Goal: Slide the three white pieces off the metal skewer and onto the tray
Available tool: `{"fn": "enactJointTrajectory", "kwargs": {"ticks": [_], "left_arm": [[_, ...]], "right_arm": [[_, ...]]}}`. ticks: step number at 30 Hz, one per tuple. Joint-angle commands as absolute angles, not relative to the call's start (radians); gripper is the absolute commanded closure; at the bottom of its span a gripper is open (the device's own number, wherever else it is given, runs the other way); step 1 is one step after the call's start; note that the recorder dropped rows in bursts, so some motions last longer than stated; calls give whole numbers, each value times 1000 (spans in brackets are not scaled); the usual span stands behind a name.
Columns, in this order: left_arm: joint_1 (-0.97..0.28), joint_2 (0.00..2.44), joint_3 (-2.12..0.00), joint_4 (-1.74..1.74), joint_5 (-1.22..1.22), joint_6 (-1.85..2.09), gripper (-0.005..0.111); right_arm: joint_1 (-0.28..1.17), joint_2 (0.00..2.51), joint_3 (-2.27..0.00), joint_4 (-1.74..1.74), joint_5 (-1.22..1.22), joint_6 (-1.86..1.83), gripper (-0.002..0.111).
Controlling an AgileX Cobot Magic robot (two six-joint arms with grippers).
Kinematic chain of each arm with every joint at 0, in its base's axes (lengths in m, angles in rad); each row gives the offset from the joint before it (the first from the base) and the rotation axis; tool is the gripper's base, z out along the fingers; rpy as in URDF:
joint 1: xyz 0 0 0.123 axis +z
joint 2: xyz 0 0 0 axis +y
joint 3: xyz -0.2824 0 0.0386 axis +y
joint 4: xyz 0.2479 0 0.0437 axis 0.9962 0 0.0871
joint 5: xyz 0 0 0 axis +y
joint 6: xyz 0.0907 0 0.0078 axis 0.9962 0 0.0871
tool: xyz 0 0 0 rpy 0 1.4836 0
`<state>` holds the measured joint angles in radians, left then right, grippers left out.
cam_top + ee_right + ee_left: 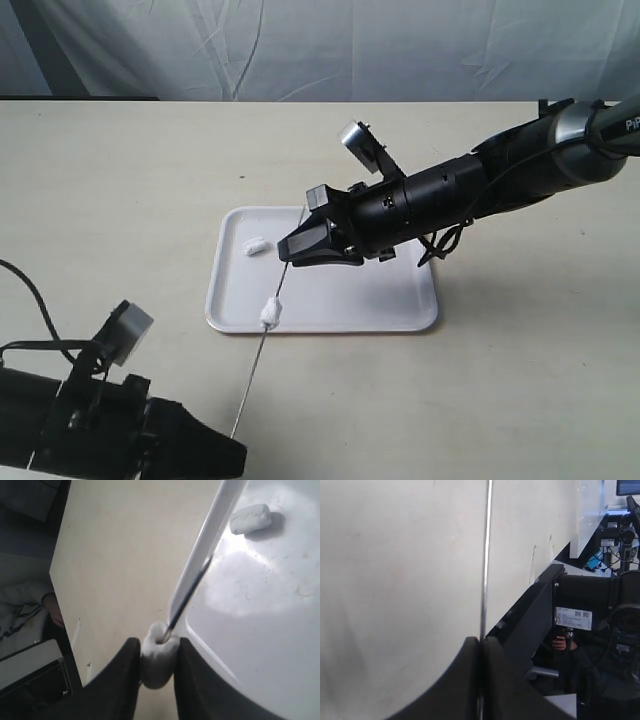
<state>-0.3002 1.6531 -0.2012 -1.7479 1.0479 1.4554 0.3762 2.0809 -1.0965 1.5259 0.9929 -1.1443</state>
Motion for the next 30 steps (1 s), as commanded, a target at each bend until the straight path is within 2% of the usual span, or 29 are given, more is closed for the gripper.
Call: {"fn": "enactJointTrajectory", "kwargs": {"ticks": [1, 6, 12, 14, 16, 18, 19, 24, 26, 30], "left_arm": [[-300, 1653, -132, -1744, 1066, 1494, 107], [-300, 1653, -9, -1744, 1144, 1573, 107], [-298, 1653, 0, -1744, 1164, 1572, 107], [-294, 1653, -18, -1744, 1153, 1569, 107], [-286, 1653, -55, -1744, 1130, 1539, 107], [-279, 1653, -96, -1744, 1102, 1521, 107], [-275, 1653, -122, -1744, 1088, 1513, 107], [-270, 1653, -272, -1744, 1011, 1417, 107], [-270, 1653, -325, -1744, 1013, 1369, 107], [-270, 1653, -352, -1744, 1013, 1334, 107]], "right_arm": [[374, 2080, -1101, 1537, 978, -1151, 85], [372, 2080, -1101, 1540, 897, -1151, 85], [372, 2080, -1103, 1533, 841, -1155, 83], [372, 2080, -1104, 1526, 836, -1170, 74], [372, 2080, -1104, 1524, 838, -1170, 59], [372, 2080, -1104, 1524, 854, -1170, 51], [372, 2080, -1104, 1525, 866, -1167, 52], [372, 2079, -1104, 1525, 943, -1151, 69], [372, 2079, -1104, 1525, 992, -1151, 70], [384, 2079, -1104, 1545, 1044, -1151, 63]]}}
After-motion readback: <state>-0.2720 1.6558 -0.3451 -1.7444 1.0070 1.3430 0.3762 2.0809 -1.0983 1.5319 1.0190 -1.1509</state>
